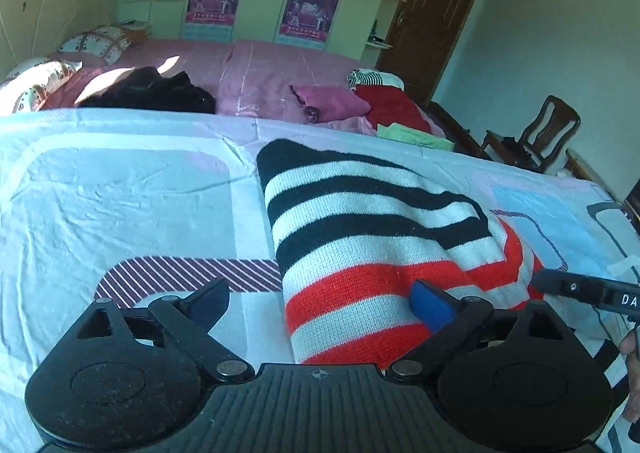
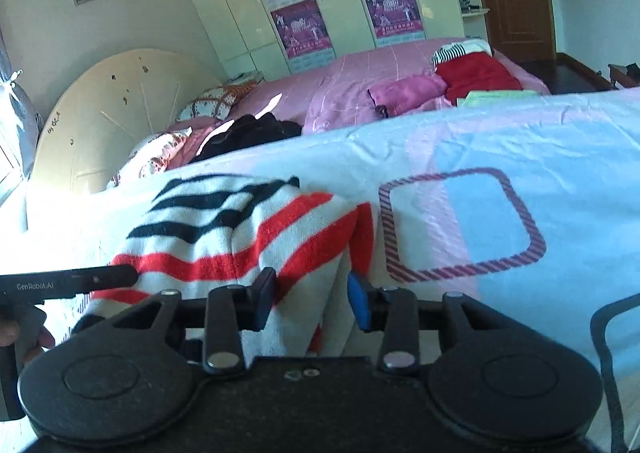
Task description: Fold small clothes
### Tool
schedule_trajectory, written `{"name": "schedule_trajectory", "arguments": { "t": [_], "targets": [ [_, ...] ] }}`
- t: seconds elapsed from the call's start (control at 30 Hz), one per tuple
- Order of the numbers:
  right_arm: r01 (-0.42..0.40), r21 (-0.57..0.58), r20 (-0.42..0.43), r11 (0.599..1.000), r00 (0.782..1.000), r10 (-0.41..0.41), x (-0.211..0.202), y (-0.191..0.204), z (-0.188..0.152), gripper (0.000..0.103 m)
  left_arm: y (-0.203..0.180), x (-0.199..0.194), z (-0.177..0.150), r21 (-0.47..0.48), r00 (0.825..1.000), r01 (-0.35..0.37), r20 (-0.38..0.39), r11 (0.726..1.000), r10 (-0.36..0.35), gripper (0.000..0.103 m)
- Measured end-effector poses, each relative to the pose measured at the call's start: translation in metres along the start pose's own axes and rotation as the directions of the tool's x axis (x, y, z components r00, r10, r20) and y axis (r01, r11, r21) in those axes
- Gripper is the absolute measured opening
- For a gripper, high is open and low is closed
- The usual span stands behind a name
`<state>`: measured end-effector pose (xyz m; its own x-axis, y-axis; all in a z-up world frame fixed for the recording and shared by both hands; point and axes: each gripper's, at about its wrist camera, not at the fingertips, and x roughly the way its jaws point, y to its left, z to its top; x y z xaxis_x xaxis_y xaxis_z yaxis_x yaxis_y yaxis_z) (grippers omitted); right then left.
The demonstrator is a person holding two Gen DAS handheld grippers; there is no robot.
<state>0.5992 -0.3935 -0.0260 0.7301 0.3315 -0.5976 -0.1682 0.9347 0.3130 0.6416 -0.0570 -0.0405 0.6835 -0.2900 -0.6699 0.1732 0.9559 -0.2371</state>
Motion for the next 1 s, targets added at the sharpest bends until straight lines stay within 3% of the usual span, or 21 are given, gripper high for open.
{"name": "schedule_trajectory", "arguments": {
  "t": [0.13, 0.27, 0.37, 0.5, 0.67, 0.77, 0.87, 1.0],
  "targets": [
    [-0.006, -0.005, 0.046, 1.000, 0.999, 0.007, 0.003, 0.002, 0.017, 0.039, 0.000, -0.001, 0.021, -0.011, 0.999, 0.001, 0.040, 1.000, -0.001, 0.097],
    [-0.010, -0.038, 0.031, 0.999, 0.999, 0.011, 0.020, 0.005, 0.031, 0.039, 0.001, 0.008, 0.038, -0.014, 0.999, -0.010, 0.051, 1.000, 0.010, 0.097],
    [0.001, -0.062, 0.001, 0.998, 1.000, -0.001, 0.037, 0.005, 0.033, 0.039, 0.002, 0.022, 0.043, -0.004, 0.999, -0.019, 0.025, 1.000, 0.019, 0.097],
    [0.063, -0.083, -0.044, 0.995, 0.997, -0.066, 0.052, 0.002, 0.026, 0.041, 0.001, 0.051, 0.034, 0.026, 0.996, -0.052, -0.067, 0.998, 0.053, 0.097],
    [0.067, -0.051, -0.050, 0.996, 0.996, -0.070, 0.050, -0.005, 0.023, 0.049, 0.003, 0.056, 0.027, 0.005, 0.996, -0.056, -0.070, 0.998, 0.056, 0.098],
    [0.030, 0.025, -0.047, 0.999, 0.998, -0.029, 0.032, -0.016, 0.024, 0.049, 0.001, 0.038, 0.028, 0.010, 0.997, -0.049, -0.052, 0.999, 0.050, 0.098],
    [-0.023, 0.109, -0.029, 0.994, 0.999, 0.026, 0.003, -0.033, 0.018, 0.055, 0.006, 0.010, 0.020, 0.022, 0.999, 0.002, -0.032, 1.000, -0.001, 0.098],
    [-0.111, 0.213, -0.076, 0.971, 0.989, 0.129, -0.017, -0.052, -0.002, 0.062, 0.022, -0.019, 0.000, -0.011, 0.995, 0.090, -0.045, 0.996, -0.090, 0.098]
  ]
}}
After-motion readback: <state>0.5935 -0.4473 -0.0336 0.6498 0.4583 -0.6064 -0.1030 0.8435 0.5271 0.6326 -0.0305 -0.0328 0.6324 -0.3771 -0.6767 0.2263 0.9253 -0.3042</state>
